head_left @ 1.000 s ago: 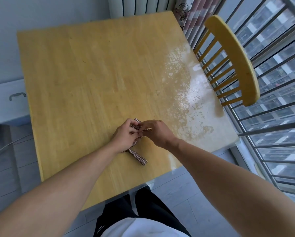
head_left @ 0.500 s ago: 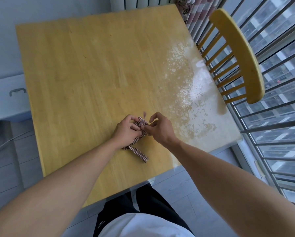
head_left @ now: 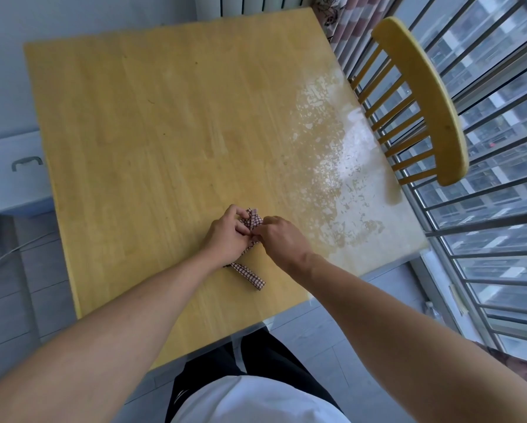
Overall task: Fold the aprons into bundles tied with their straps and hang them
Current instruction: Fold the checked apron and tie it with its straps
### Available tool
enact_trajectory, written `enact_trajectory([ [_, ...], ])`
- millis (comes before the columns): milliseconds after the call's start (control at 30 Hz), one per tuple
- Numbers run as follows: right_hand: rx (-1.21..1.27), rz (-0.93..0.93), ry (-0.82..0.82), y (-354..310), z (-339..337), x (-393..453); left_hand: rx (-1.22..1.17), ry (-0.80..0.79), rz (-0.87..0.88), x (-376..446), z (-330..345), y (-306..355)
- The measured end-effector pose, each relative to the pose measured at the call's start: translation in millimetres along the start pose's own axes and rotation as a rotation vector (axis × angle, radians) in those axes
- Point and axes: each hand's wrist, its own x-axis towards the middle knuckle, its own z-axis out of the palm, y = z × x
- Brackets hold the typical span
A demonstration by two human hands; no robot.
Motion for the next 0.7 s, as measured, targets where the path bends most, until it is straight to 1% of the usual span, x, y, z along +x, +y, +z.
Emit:
enact_trajectory([
  [33,-0.042,0.003,-0.025,-2,1,0,0.041,0.029,0.031,-2,0,0],
  [100,-0.036,0.027,-0.062,-2,5,-3,0.078,0.09,0.09,-4,2,-1],
  [200,0.143,0.169,-0.091,2,7,-8,0.092,0.126,0.156,-9,3,-8],
  [267,0.272,0.285,-0.083,7,3,-6,0.133,0.117,0.204,-12,6,-14],
  [333,0.363,0.344,-0.099,7,0,-4,0.145,0.102,0.233,-15,11,-17],
  [433,0.498,0.403,-0.11,4,-1,-2,0.122,0.121,0.27,-13,16,-15],
  [500,0.548,0.434,-0.113,6,-2,-4,0.174,0.137,0.295,-9,16,-13],
  [700,0.536,0.424,-0.096,6,-4,-9,0.367,0.104,0.43,-5,14,-14],
])
